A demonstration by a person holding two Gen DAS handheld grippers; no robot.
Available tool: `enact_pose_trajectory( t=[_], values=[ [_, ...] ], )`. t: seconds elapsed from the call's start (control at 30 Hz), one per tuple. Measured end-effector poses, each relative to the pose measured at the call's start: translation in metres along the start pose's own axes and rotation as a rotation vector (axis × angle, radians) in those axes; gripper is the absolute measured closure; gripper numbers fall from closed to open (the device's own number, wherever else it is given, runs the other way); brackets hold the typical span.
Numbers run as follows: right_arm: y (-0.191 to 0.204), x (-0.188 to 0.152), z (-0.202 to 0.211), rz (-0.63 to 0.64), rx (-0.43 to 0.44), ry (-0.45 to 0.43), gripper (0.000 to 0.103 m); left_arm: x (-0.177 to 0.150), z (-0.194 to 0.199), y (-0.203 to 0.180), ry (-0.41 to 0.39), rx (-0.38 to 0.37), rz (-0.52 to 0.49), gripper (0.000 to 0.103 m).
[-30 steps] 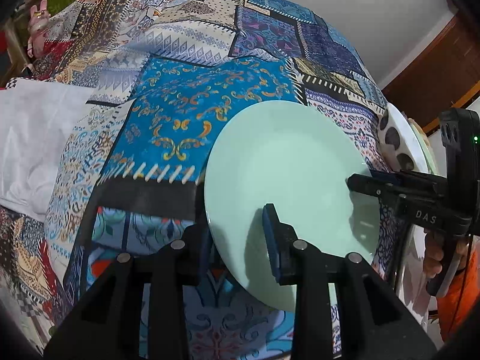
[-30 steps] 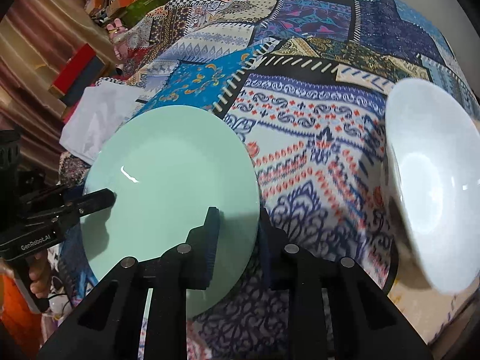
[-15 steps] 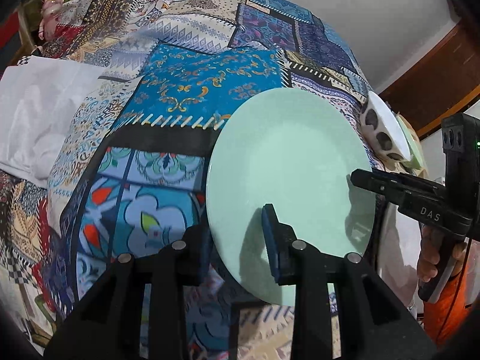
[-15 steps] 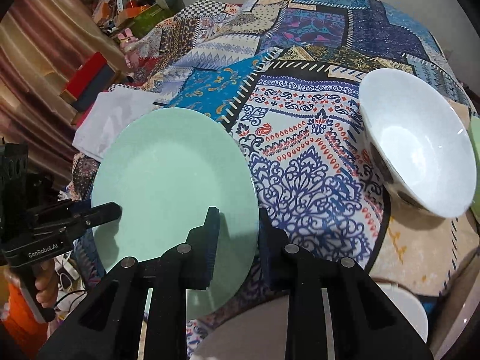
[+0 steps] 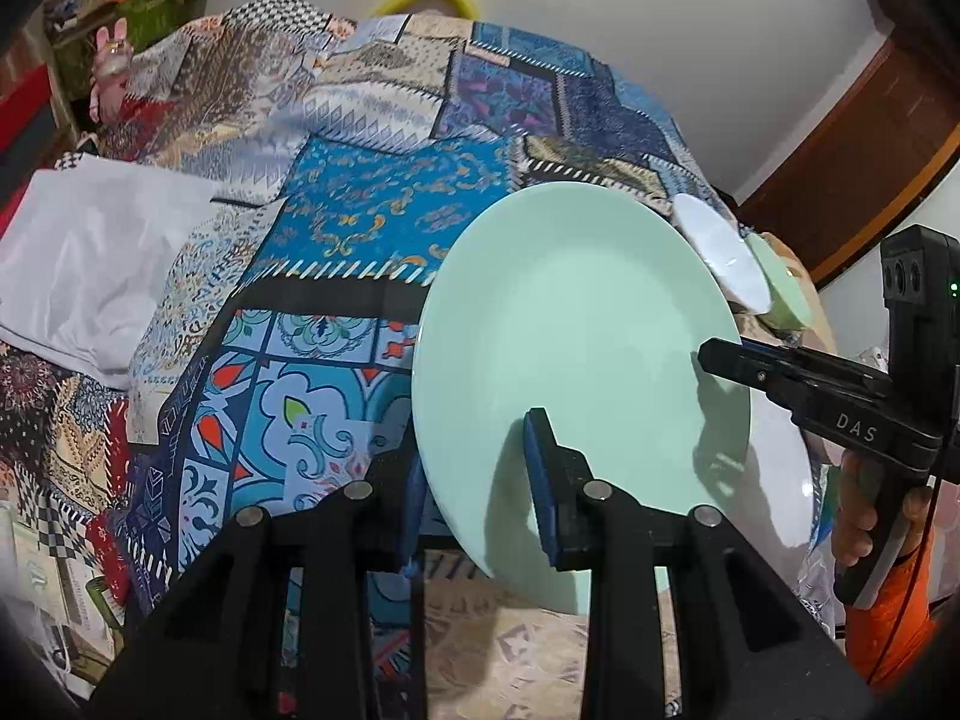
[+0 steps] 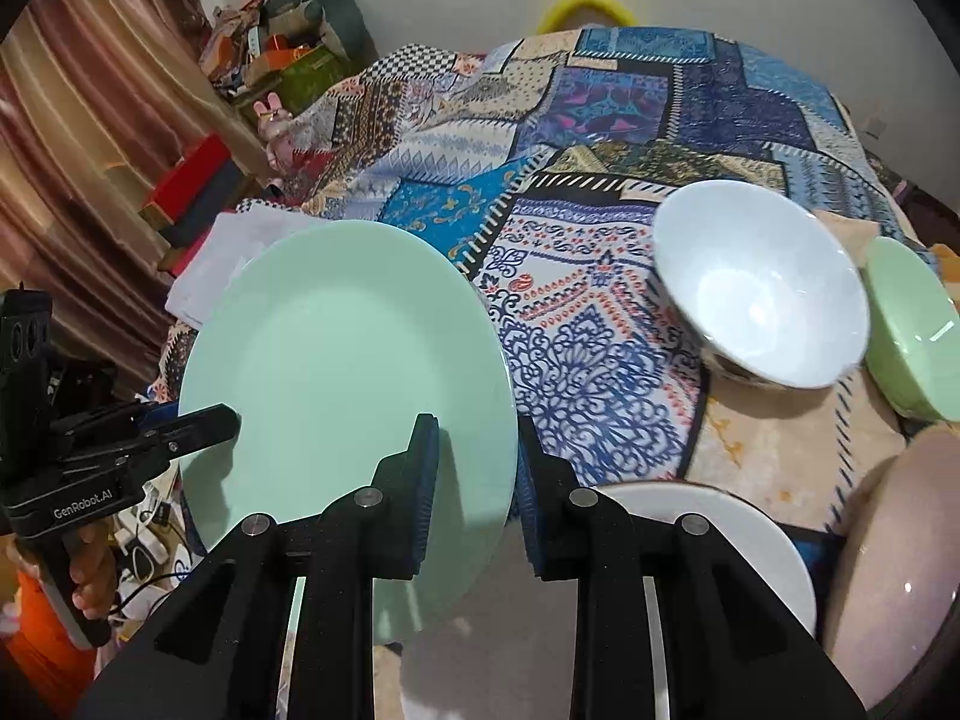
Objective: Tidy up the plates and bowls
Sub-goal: 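Lift the mint green plate with both tools toward the white plate, then lower the mint green plate onto the white plate and open both tools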
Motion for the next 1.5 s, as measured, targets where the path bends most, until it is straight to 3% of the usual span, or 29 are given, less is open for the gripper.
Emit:
enact_pose_trajectory(
  t=[0.43, 0.9, 1.3, 1.5],
  values=[
    [-0.039, -0.037, 0.035, -0.080, -0.025, -0.041, 0.080, -0.011, 0.009, -0.057, -0.010, -0.018, -0.078, 0.073],
    [-0.089, -0.087, 0.043, -0.168, -0.047, -0.012, 0.080, -0.032, -0.032, -0.117, 0.067, -0.054, -0.133, 0.072],
    [-0.105, -0.112, 0.035, -0.217, -0.032, 0.024, 0.080, -0.044, -0.069, -0.138, 0.164, -0.059, -0.154, 0.072],
    [-0.105, -0.115, 0.034, -0.217, -0.031, 0.026, 0.080, -0.044, -0.078, -0.139, 0.172, -0.032, -0.160, 0.072]
  ],
)
Point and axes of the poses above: each gripper's, at about its wrist camera, not at the fingertips, and z roughly against the way its jaws point, y to its left, x to its top, the point moved 5 cm from there along -z, roughly the way its jaws point, and after that the axes turned 9 degrees about y, right-handed, at the moved point
